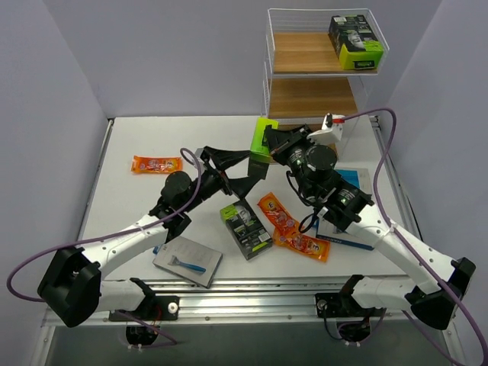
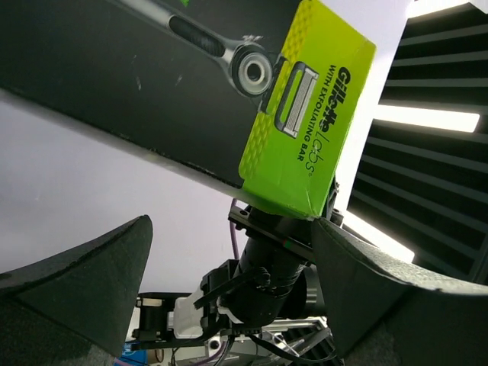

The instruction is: Place and organize the shaving razors onto the shelf

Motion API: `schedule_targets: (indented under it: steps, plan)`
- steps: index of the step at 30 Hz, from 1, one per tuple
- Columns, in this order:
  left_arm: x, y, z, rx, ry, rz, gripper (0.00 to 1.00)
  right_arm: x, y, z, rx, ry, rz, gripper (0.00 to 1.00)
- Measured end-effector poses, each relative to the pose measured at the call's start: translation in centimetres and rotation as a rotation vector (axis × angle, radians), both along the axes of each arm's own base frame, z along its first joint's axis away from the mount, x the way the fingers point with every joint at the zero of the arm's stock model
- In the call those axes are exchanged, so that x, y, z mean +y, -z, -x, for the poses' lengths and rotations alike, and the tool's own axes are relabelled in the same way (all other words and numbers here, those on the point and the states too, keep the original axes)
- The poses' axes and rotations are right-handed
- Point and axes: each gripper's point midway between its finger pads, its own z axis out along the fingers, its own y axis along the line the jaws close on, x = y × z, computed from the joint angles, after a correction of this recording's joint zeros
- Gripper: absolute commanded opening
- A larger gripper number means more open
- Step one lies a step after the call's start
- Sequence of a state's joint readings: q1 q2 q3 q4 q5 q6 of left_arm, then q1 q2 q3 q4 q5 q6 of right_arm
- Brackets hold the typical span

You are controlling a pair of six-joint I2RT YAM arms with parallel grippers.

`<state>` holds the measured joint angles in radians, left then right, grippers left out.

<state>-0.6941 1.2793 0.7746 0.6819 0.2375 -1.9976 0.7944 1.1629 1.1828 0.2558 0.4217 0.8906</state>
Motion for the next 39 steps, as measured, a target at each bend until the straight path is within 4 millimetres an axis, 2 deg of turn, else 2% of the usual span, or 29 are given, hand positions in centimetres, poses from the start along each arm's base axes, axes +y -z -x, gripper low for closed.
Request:
schedule_targets:
  steps: [4, 6, 8, 9, 10, 12, 14, 16, 18, 23, 26, 29, 34, 36, 39]
  plan:
    - [0.8, 2.6, 0.4, 0.033, -0.018, -0.024, 0.94, 0.5, 1.8, 0.2, 0.044, -0.016, 0.014, 0.0]
    - [2.0, 4.4, 0.9, 0.068, -0.039, -0.051, 0.94, 0.7, 3.1, 0.4, 0.074, -0.027, 0.023, 0.0]
    - [3.7, 5.4, 1.2, 0.093, -0.074, -0.068, 0.94, 1.0, 4.8, 0.6, 0.113, -0.042, 0.037, 0.0]
    - [4.8, 5.4, 1.4, 0.099, -0.094, -0.072, 0.94, 1.2, 6.1, 0.8, 0.144, -0.053, 0.052, 0.0]
    - [5.8, 5.0, 1.5, 0.095, -0.114, -0.067, 0.94, 1.2, 6.4, 0.9, 0.152, -0.055, 0.057, 0.0]
    - [8.6, 3.6, 1.8, 0.067, -0.172, -0.054, 0.94, 1.5, 8.2, 1.5, 0.199, -0.082, 0.087, 0.0]
    - [11.2, 2.6, 2.1, 0.026, -0.227, -0.052, 0.94, 1.7, 9.4, 1.9, 0.238, -0.103, 0.114, 0.0]
    - [12.9, 2.3, 2.3, -0.004, -0.274, -0.06, 0.94, 1.8, 10.3, 2.4, 0.269, -0.122, 0.135, 0.0]
    - [13.1, 3.0, 2.5, -0.012, -0.272, -0.082, 0.94, 2.0, 11.3, 3.0, 0.312, -0.148, 0.173, 0.0]
    - [12.4, 9.2, 2.1, 0.086, -0.247, -0.243, 0.94, 2.8, 13.2, 4.2, 0.391, -0.225, 0.246, 0.0]
    - [12.6, 11.0, 1.9, 0.085, -0.252, -0.357, 0.94, 3.1, 14.3, 5.2, 0.436, -0.277, 0.277, 0.0]
    - [12.9, 10.5, 1.4, 0.035, -0.269, -0.47, 0.94, 3.5, 15.3, 6.0, 0.473, -0.327, 0.311, 0.0]
    - [13.4, 8.1, 0.8, -0.092, -0.302, -0.602, 0.94, 4.2, 15.6, 6.6, 0.49, -0.39, 0.347, 0.0]
    - [13.5, 8.3, 0.7, -0.106, -0.302, -0.633, 0.94, 4.3, 15.7, 6.7, 0.49, -0.407, 0.376, 0.0]
    - [13.6, 9.8, 0.6, -0.094, -0.29, -0.688, 0.94, 4.7, 15.7, 6.6, 0.494, -0.435, 0.447, 0.04]
